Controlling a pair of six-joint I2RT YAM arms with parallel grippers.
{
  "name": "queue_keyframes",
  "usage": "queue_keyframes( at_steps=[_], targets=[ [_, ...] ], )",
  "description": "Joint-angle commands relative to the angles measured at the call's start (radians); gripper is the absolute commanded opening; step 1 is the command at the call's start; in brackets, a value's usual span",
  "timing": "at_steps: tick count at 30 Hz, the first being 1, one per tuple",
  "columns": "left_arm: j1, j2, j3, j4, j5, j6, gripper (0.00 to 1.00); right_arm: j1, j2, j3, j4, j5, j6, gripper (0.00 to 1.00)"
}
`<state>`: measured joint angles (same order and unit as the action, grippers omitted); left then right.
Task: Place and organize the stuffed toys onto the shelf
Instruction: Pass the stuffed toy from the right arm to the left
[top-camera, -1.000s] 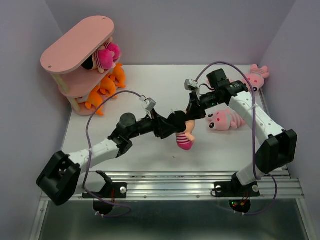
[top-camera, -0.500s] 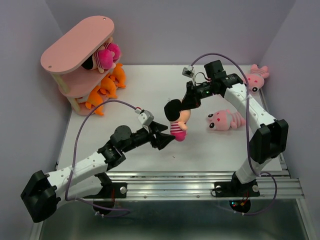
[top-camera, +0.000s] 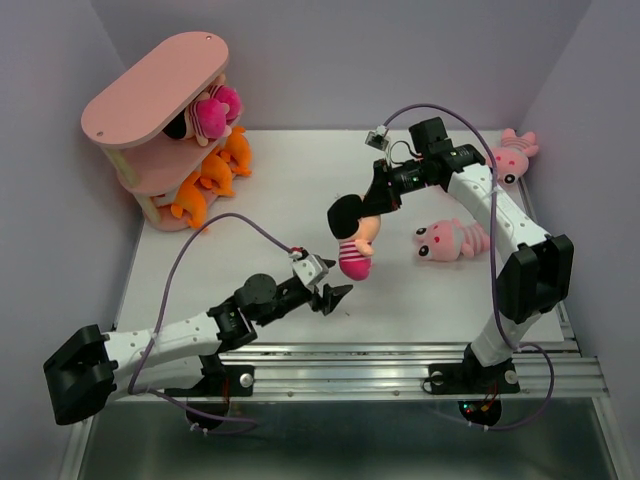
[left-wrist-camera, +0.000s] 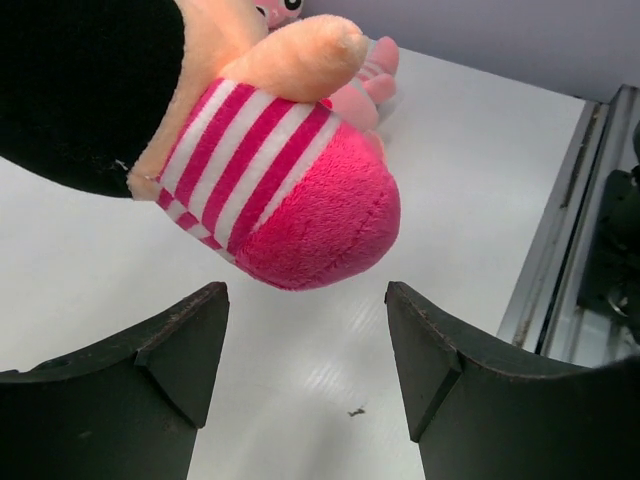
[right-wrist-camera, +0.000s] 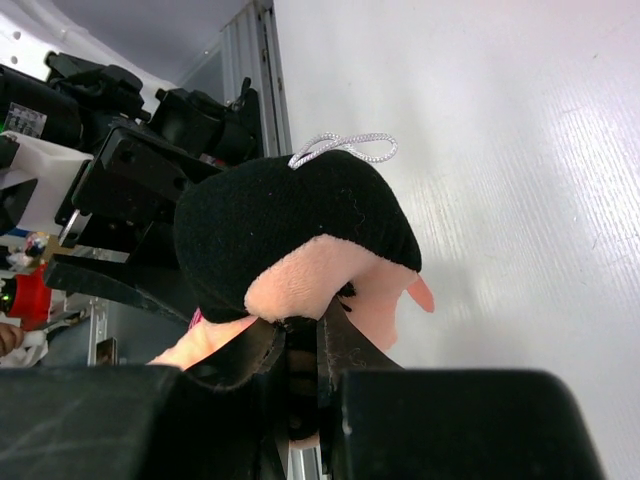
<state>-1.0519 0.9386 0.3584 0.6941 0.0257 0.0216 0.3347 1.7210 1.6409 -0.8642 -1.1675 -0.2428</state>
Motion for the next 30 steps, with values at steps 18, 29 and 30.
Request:
queue_keyframes(
  at_steps=[18,29,30],
  targets=[
    [-0.085,0.1,0.01,0.274,-0.138,0.337,0.65,-0.003,-0.024,-0.029,0.054,-0.121,-0.001,0.06],
    [-0.092,0.163,0.056,0.352,-0.179,0.311,0.38,-0.003,-0.032,-0.072,0.06,-0.124,-0.01,0.06],
    [-0.092,0.161,0.056,0.358,-0.182,0.311,0.36,-0.003,-0.032,-0.076,0.063,-0.124,-0.01,0.06]
  ],
)
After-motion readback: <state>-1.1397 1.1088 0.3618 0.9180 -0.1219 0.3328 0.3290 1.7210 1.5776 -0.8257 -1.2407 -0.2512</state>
